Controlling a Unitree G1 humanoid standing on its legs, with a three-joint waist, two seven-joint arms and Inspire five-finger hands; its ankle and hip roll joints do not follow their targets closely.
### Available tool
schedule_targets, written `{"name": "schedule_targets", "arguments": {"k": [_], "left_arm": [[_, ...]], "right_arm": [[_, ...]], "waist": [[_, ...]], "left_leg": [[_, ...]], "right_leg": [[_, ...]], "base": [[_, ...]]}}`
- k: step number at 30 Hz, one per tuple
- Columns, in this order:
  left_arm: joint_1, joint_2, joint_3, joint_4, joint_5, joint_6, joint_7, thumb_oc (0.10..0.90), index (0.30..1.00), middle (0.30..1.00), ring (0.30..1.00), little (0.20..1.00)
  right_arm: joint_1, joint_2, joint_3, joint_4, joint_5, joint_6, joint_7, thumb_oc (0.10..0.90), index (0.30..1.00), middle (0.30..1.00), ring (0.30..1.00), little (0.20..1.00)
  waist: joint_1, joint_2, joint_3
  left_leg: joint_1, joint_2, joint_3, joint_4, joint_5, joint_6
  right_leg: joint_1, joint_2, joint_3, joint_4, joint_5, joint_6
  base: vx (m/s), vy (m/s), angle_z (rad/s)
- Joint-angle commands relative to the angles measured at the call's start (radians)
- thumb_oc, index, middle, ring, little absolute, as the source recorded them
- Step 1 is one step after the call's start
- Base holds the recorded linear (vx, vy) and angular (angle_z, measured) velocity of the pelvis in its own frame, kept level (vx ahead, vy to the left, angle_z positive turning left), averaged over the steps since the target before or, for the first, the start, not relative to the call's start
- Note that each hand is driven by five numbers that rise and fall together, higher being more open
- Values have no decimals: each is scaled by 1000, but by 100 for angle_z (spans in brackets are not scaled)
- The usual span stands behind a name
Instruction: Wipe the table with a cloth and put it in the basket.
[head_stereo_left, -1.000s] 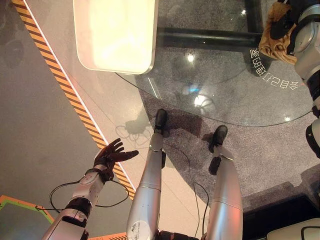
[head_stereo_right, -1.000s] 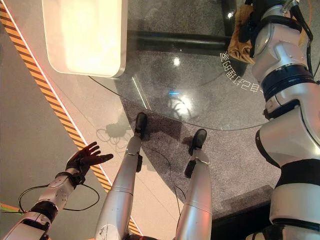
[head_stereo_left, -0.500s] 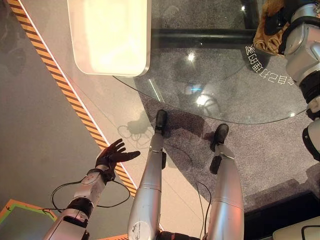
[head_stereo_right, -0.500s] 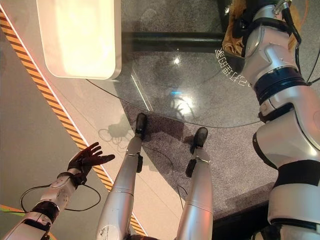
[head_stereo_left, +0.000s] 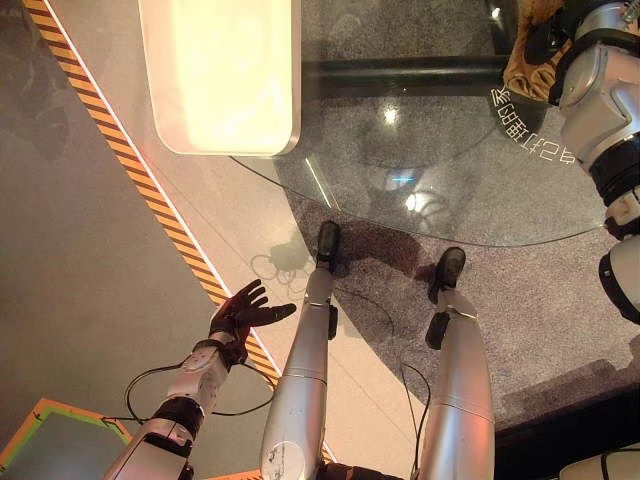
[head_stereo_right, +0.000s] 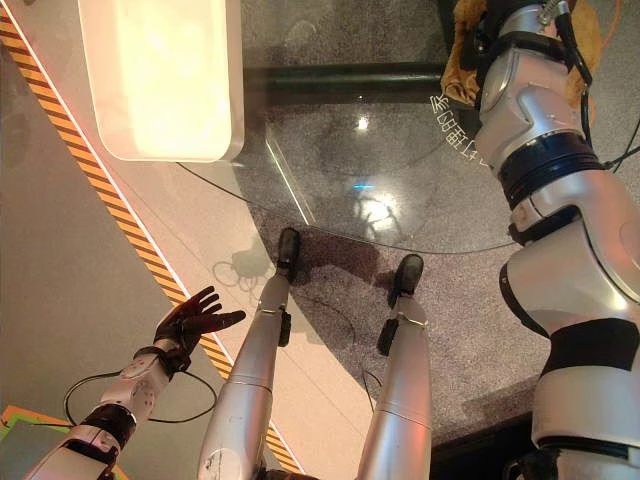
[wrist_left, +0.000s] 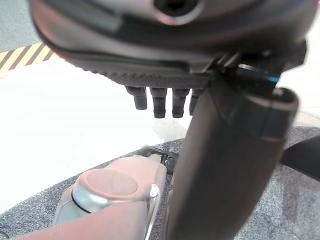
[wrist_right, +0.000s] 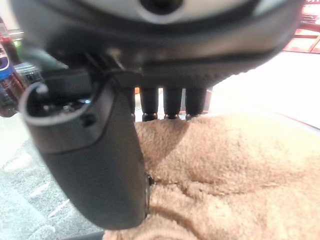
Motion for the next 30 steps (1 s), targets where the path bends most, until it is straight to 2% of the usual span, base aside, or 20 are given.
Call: {"name": "schedule_targets", "arguments": {"k": [1,20,30], "left_arm": [[49,33,-19,-1,10,-21,21,800,900,900,900,900],[63,28,-16,0,32,-37,13,800,900,900,900,900],[67,31,-7,-2,45,-38,7,800,900,900,900,900]], "right_arm": [[-29,160,30,-150,-8,-80,-1,100,300,300,300,200],[-5,234,61,-266,-129,-57,48,100,300,300,300,200],[11,261,66,-341,-185,-76,88,100,300,300,300,200]], "waist": [[48,-6,-3],[68,-10,-3],[71,-13,-3]], "left_leg": [[-11,-126,42,24,-57,110],[-19,-134,30,30,-53,117],[-20,-136,28,32,-53,120]], "right_leg": [[53,57,-140,-124,20,-47],[56,55,-149,-122,21,-42],[57,55,-152,-123,24,-40]], "base": [[0,0,0],[2,-1,1],[0,0,0]]}}
